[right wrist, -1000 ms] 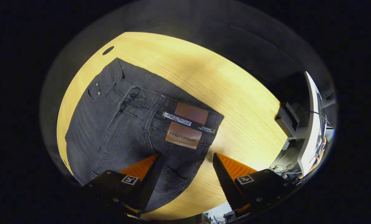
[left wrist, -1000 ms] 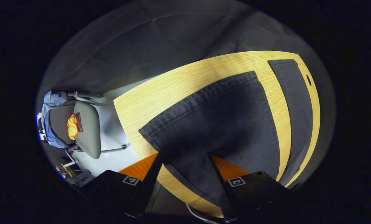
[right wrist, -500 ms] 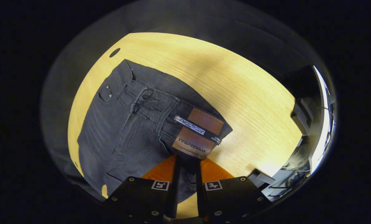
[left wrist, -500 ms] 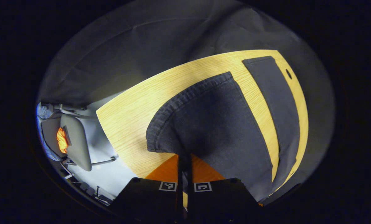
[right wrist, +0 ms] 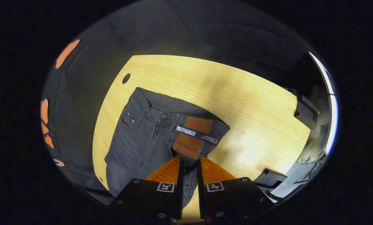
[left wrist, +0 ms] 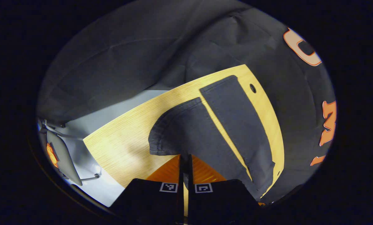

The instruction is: Grasp the waist and the cuffs of the jeans and fold them to make the two legs overlap; first hold the waist and fold one-third of the jeans toward the cuffs, then hold the cuffs and fold the remaining one-third in the same direction to finish folding.

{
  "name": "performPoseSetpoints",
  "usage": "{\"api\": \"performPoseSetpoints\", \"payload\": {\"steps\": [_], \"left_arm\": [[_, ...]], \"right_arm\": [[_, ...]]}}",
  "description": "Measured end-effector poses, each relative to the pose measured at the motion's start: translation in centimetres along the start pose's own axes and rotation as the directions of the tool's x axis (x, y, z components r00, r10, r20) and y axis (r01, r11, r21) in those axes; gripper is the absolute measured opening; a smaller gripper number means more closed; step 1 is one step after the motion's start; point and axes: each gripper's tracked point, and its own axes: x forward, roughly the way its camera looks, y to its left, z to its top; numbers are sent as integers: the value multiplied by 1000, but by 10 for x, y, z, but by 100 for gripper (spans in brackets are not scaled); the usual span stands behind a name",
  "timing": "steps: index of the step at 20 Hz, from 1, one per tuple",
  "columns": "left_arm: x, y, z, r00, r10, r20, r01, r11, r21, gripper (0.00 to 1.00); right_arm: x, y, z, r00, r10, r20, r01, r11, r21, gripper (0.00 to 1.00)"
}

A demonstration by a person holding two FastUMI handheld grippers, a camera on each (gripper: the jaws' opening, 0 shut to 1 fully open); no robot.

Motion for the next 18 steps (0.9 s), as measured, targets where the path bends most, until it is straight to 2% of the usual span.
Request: {"api": "performPoseSetpoints", "payload": {"steps": [2, 3, 4, 5, 8, 11, 15, 16, 17, 18], "left_arm": [[-3, -16, 9, 1000, -24, 7, 23, 999, 39, 5], [-2, -17, 12, 1000, -14, 5, 13, 998, 60, 5], [1, -20, 14, 1000, -11, -1, 11, 997, 70, 5], [0, -22, 15, 1000, -13, -5, 13, 997, 76, 5], [-1, -31, 19, 1000, -26, -15, 27, 997, 65, 6], [-6, -47, 37, 999, -52, 6, 52, 997, 48, 5], [-5, -65, 59, 999, -49, 9, 49, 998, 39, 5], [-1, -71, 64, 999, -45, 9, 44, 998, 41, 5], [3, -78, 72, 999, -43, 15, 42, 998, 55, 5], [8, -86, 80, 999, -41, 21, 40, 997, 70, 5]], "right_arm": [[-2, 12, 8, 999, 27, 43, -27, 1000, 15, 21], [13, 9, 10, 999, 46, 17, -47, 998, 29, 20], [3, -2, 7, 1000, 8, 20, -9, 998, 56, 14], [8, 4, -1, 1000, 17, -5, -17, 997, 75, 8], [-2, 9, 8, 1000, 21, 22, -23, 996, 85, 7], [-9, 25, 16, 999, 21, 47, -22, 999, 38, 7], [-17, 62, 30, 994, 86, 68, -87, 996, 24, 7], [-33, 67, 25, 993, 93, 76, -95, 995, 21, 7], [-15, 77, 38, 993, 99, 71, -101, 995, 17, 6], [-19, 84, 40, 992, 110, 61, -111, 994, 12, 6]]}}
